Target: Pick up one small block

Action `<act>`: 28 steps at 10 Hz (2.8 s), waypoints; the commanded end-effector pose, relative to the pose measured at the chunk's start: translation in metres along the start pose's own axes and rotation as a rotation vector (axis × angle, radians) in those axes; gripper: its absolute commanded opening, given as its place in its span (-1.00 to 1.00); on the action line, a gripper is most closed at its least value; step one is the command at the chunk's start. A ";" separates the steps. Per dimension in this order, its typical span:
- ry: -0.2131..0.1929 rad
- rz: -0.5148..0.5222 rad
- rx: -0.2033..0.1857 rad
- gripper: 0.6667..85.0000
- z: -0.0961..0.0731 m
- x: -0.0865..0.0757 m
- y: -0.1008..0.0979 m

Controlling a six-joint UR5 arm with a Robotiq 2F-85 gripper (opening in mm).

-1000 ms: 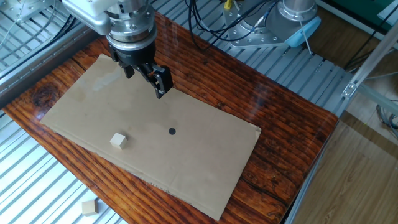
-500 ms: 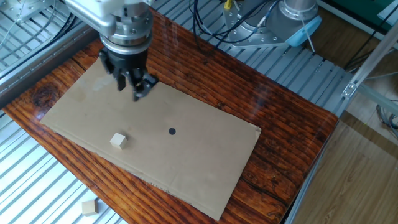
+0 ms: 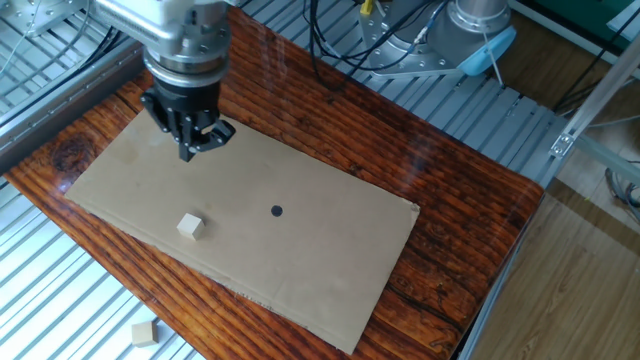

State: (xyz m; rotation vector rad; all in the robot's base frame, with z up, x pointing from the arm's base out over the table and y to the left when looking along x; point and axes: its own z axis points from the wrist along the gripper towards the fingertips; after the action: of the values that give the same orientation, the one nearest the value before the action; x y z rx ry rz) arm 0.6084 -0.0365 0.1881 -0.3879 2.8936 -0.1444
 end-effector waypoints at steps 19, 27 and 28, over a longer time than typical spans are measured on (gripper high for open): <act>0.045 0.098 -0.224 0.76 0.098 0.029 0.011; 0.060 0.018 -0.089 0.43 0.156 -0.022 0.009; 0.054 0.025 -0.104 0.42 0.161 -0.024 0.014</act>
State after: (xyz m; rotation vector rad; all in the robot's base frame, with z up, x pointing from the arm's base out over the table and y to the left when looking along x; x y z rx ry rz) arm 0.6517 -0.0342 0.0486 -0.3716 2.9717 0.0000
